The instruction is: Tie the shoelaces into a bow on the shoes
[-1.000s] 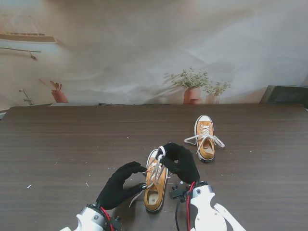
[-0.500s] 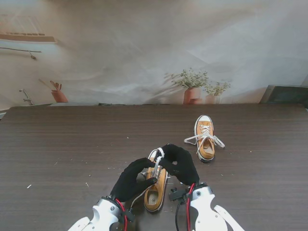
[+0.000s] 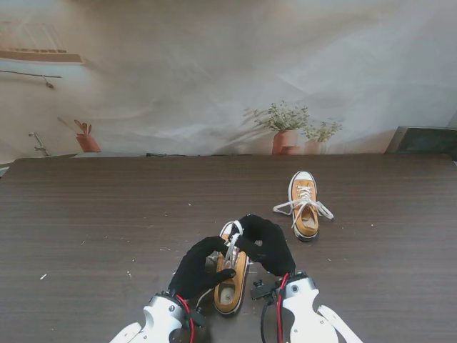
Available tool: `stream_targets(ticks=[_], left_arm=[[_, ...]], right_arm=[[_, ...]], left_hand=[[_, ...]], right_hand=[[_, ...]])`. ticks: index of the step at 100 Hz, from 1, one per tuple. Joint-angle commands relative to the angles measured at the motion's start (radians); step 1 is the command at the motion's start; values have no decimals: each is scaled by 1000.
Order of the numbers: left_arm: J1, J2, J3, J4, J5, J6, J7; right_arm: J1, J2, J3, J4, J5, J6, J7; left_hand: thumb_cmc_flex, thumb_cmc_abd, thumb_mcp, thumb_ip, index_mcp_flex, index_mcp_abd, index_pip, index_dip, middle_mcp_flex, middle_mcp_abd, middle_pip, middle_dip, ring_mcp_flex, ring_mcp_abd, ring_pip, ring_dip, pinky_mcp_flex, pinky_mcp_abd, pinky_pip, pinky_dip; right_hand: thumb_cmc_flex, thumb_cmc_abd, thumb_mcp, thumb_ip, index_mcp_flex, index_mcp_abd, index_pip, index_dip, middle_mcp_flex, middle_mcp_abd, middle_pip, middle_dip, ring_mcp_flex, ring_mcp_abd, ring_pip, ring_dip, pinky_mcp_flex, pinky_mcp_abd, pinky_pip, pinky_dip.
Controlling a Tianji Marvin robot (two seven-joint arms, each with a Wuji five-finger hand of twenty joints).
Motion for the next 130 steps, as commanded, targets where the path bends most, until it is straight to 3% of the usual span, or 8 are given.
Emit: stream_targets(ticks=[1, 27, 43, 57, 67, 85, 111, 130], left_arm=[[9, -3, -4, -6, 9, -5, -11], [25, 5, -17, -25, -36, -15, -63], [21, 0, -12, -12, -30, -11, -42], [12, 0, -12, -5, -36, -6, -47], [1, 0, -10, -1, -55, 0, -65], [-15, -1, -4, 1, -126, 9, -101], [-12, -16, -9, 10, -176, 22, -74], [22, -9, -28, -34, -315, 27, -150]], right_arm=[[-3, 4, -1, -5, 1, 0, 15], [4, 4, -5, 3, -1, 3, 16], [28, 4, 0, 27, 11, 16, 29], [49, 2, 3, 37, 56, 37, 49], [67, 3, 0, 47, 92, 54, 74], [99, 3, -3, 69, 159, 86, 118], [135, 5, 5, 104, 174, 131, 146], [155, 3, -5, 124, 146, 147, 138]], left_hand=[[30, -64, 43, -26, -22, -143, 83, 78, 22, -18, 34, 39, 11, -5, 20, 0, 13, 12, 5, 2], [65, -46, 23, -27, 44, -191, 143, 112, 51, -24, 56, 67, 13, -8, 12, -11, 12, 10, -2, -12], [11, -24, 77, 12, -37, -106, -146, -80, 3, -24, 19, 44, -6, -14, 8, -7, -3, -1, 0, -10], [-2, -17, 90, 19, -24, -94, -230, -123, -2, -22, 14, 38, -10, -11, 5, -7, -10, -4, -1, -7], [44, -19, 39, -17, 7, -127, -148, -107, 11, -22, 15, 37, -6, -11, 5, -6, -7, -2, 0, -6], [154, 25, -18, 6, 65, -202, 52, -43, 40, -24, 19, 36, -1, -12, 3, -8, -3, -2, -2, -10], [146, 19, 38, 12, 38, -170, 199, 128, 43, -23, 80, 88, -1, -11, 10, -7, 1, 3, -2, -14], [196, 66, 99, 16, 145, -186, 95, 14, 36, -20, 1, 30, -32, -13, -32, -30, -33, -15, -18, -29]], right_hand=[[21, 11, 0, -1, 48, -52, 57, 4, 29, -17, 23, 14, 26, -15, 7, 0, 5, -3, 18, -8], [19, 10, 0, -1, 49, -52, 56, 5, 30, -16, 23, 14, 27, -16, 7, 0, 5, -3, 19, -9], [19, 11, -1, -2, 50, -54, 55, 5, 29, -17, 22, 14, 26, -14, 6, 0, 5, -3, 19, -9], [20, 12, -2, -2, 49, -51, 55, 5, 28, -15, 21, 15, 26, -14, 6, 0, 4, -3, 18, -9], [20, 13, -3, -2, 49, -53, 55, 5, 27, -16, 21, 15, 25, -14, 6, 0, 4, -3, 18, -9], [21, 14, -6, -1, 48, -53, 54, 6, 27, -16, 21, 16, 24, -15, 5, 1, 3, -4, 17, -10], [22, 16, -8, -1, 48, -54, 53, 7, 27, -16, 21, 16, 20, -14, 3, 1, 1, -3, 14, -11], [23, 15, -9, 0, 48, -54, 53, 8, 26, -16, 20, 17, 20, -13, 3, 1, 0, -4, 13, -12]])
